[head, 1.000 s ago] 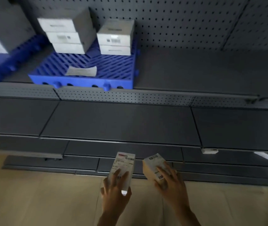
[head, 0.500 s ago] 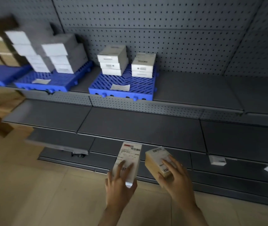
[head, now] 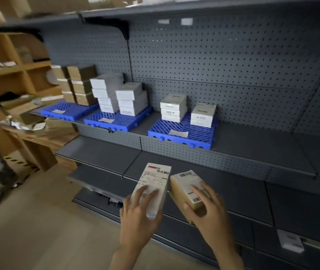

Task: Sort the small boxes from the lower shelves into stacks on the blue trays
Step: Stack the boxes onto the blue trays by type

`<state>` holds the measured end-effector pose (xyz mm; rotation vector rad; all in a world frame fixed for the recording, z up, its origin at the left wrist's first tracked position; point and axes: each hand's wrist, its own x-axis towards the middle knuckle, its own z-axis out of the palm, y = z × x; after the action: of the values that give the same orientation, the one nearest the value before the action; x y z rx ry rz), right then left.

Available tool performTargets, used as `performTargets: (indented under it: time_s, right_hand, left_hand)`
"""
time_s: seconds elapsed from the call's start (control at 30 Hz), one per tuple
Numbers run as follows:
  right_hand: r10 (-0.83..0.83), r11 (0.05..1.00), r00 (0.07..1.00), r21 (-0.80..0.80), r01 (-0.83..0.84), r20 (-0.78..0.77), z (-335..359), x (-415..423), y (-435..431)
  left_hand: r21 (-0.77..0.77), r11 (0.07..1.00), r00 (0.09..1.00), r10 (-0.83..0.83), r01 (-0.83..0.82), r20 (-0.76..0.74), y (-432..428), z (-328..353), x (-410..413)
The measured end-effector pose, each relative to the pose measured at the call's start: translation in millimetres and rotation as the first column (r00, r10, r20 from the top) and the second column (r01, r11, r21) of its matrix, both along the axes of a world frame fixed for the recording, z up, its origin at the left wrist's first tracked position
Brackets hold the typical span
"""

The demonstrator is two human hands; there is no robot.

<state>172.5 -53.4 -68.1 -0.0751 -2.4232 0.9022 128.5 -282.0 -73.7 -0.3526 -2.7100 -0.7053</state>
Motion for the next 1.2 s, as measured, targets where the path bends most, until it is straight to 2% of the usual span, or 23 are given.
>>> performTargets:
  time_s: [0.63, 1.07, 1.2]
  right_hand:
    - [-0.143, 0.983, 0.990, 0.119, 0.142, 0.001, 73, -156, -157]
    - [-0.206, 0.972, 0.967, 0.083, 0.220, -0.149, 120, -269, -142]
    - [-0.220, 0.971, 0.962, 0.063, 0.232, -0.162, 121, -307, -131]
  left_hand:
    - [0.029, 0.998, 0.971, -0.054, 0.062, -0.232, -156, 94, -197]
    - [-0.033, 0.998, 0.912, -0.060, 0.051, -0.406, -120, 198, -379]
    - [-0.048, 0.998, 0.912, -0.052, 0.036, -0.407, -95, 217, -435]
